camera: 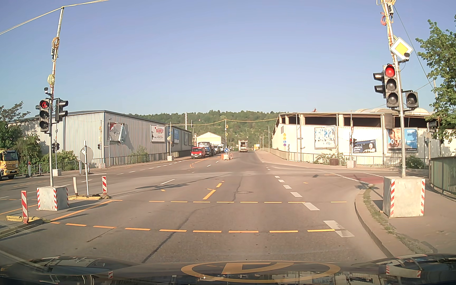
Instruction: Follow the waypoints while adhering to traffic rules and regulations
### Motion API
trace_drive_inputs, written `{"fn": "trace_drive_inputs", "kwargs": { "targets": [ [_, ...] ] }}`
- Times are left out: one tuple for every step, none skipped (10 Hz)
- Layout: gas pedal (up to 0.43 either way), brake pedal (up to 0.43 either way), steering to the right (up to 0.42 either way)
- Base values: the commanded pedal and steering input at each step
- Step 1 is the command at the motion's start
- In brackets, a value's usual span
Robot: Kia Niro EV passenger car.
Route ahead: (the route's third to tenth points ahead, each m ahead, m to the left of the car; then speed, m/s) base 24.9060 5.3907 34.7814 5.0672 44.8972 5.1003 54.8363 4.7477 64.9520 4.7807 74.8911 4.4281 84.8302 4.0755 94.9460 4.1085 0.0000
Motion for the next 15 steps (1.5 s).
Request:
{"fn": "trace_drive_inputs", "kwargs": {
  "targets": [
    [0.0, 0.311, -0.003],
    [0.0, 0.311, -0.003],
    [0.0, 0.311, -0.003],
    [0.0, 0.311, -0.003],
    [0.0, 0.311, -0.003],
    [0.0, 0.311, -0.003],
    [0.0, 0.311, -0.003],
    [0.0, 0.311, -0.003],
    [0.0, 0.311, -0.003],
    [0.0, 0.317, -0.003],
    [0.0, 0.311, -0.003],
    [0.0, 0.311, -0.003],
    [0.0, 0.317, -0.003],
    [0.0, 0.317, -0.003],
    [0.0, 0.323, -0.003]
  ]
}}
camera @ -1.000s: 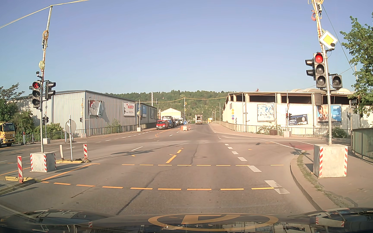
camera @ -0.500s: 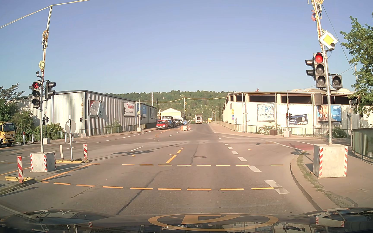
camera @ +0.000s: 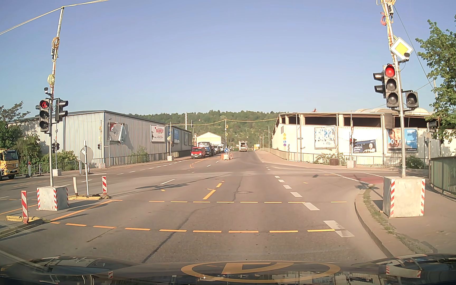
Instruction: Follow the waypoints while adhering to traffic rules and regulations
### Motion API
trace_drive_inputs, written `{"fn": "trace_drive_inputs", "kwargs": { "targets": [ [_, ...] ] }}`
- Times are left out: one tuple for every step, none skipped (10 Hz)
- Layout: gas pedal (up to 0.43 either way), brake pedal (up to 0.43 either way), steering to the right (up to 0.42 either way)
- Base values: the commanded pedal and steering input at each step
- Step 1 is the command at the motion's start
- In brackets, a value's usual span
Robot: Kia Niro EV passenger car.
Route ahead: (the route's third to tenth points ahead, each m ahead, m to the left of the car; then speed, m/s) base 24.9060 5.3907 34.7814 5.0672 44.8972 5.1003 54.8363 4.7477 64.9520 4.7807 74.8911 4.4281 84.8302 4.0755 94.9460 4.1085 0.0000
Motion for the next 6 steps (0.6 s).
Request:
{"fn": "trace_drive_inputs", "kwargs": {
  "targets": [
    [0.0, 0.317, -0.003],
    [0.0, 0.323, -0.003],
    [0.0, 0.317, -0.003],
    [0.0, 0.317, -0.003],
    [0.0, 0.317, -0.003],
    [0.0, 0.323, -0.003]
  ]
}}
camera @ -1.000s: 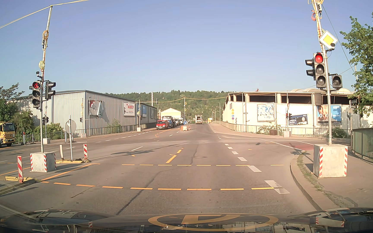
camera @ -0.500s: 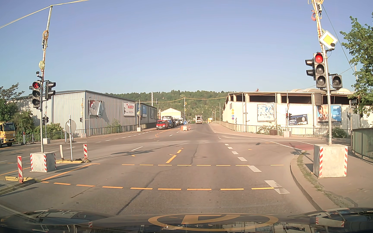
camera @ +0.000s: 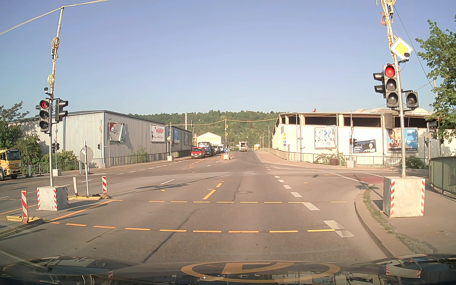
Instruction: Follow the waypoints while adhering to traffic rules and regulations
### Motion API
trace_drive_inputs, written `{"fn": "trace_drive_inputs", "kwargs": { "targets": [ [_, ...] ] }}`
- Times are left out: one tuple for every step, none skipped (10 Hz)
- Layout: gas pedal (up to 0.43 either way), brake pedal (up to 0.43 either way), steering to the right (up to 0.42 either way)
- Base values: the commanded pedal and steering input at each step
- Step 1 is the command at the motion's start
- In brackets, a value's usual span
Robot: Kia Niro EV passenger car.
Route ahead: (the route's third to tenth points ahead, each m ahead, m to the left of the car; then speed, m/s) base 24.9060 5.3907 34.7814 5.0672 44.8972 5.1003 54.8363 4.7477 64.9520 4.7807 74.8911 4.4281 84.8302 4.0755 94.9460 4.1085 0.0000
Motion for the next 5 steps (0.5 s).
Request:
{"fn": "trace_drive_inputs", "kwargs": {
  "targets": [
    [0.0, 0.317, -0.003],
    [0.0, 0.323, -0.003],
    [0.0, 0.317, -0.003],
    [0.0, 0.317, -0.003],
    [0.0, 0.317, -0.003]
  ]
}}
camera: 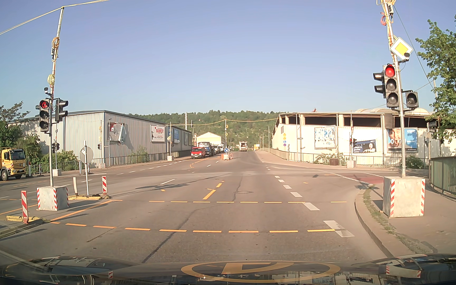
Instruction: Follow the waypoints while adhering to traffic rules and regulations
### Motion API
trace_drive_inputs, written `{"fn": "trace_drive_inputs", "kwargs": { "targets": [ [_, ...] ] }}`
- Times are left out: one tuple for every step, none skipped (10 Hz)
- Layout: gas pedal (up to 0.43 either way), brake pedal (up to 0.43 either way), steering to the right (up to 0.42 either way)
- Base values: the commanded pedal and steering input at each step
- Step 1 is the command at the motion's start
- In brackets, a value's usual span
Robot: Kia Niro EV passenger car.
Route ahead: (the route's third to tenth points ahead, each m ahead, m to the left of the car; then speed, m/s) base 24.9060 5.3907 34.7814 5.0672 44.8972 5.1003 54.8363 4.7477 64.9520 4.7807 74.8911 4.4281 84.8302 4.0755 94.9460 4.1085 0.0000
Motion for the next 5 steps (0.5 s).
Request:
{"fn": "trace_drive_inputs", "kwargs": {
  "targets": [
    [0.0, 0.317, -0.003],
    [0.0, 0.317, -0.003],
    [0.0, 0.317, -0.003],
    [0.0, 0.317, -0.003],
    [0.0, 0.317, -0.003]
  ]
}}
